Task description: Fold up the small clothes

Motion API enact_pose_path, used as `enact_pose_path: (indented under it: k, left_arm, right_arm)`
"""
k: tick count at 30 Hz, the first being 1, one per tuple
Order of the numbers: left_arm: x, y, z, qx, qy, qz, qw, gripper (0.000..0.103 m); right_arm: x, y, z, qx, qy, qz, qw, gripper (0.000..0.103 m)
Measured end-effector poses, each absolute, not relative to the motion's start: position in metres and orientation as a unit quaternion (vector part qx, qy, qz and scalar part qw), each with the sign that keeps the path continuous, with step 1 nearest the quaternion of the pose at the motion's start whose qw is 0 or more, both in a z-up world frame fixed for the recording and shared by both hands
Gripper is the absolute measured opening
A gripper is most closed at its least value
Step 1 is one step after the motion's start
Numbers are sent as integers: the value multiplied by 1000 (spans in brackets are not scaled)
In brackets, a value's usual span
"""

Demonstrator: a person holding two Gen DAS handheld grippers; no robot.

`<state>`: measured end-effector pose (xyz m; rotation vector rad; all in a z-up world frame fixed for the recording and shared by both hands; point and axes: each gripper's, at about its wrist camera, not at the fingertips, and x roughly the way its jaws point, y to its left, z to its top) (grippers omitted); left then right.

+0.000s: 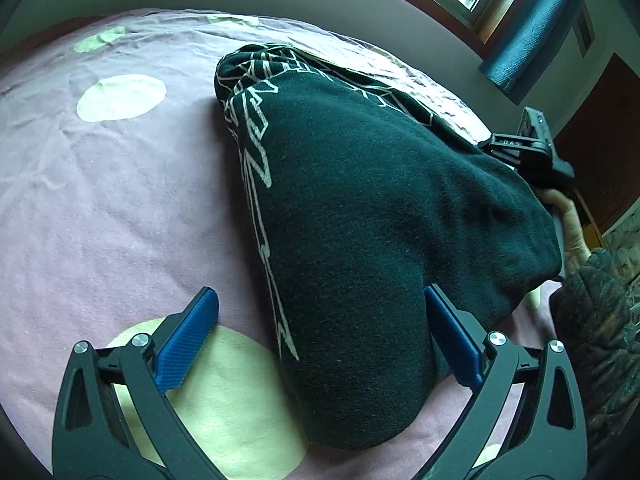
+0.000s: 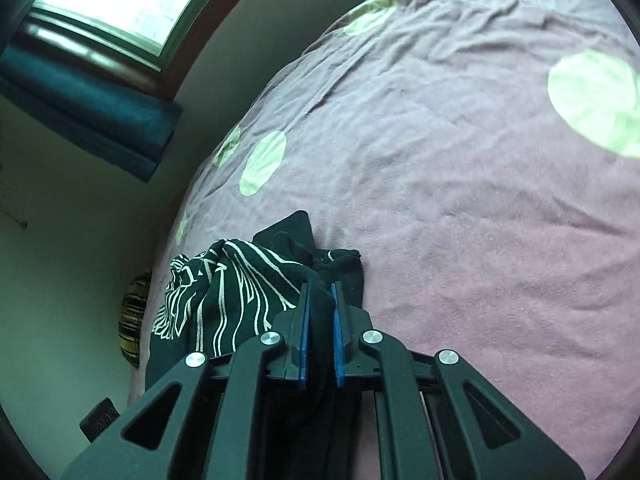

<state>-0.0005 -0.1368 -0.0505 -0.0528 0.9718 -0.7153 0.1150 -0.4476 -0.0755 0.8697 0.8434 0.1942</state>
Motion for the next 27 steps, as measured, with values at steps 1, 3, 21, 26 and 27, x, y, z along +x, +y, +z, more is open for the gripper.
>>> enact_pose_path:
  k: [1, 3, 21, 26, 27]
  left_arm:
    - [0, -137, -50, -25, 457, -337, 823, 101]
    - [0, -137, -50, -23, 456, -337, 824, 101]
    - [4, -135, -53, -32, 462, -339, 819, 101]
    - [5, -133, -54, -36, 464, -340, 817, 101]
    - [5, -133, -54, -37, 464, -341, 817, 101]
  right_arm:
    - [115, -450, -79, 421, 392, 94, 813, 9]
    - [114, -452, -81, 433, 389, 99, 807, 10]
    - [159, -419, -6, 283, 398, 127, 863, 54]
    - [200, -380, -16, 217, 453, 159, 850, 59]
    - [204, -375, -19, 213, 460, 167, 846, 46]
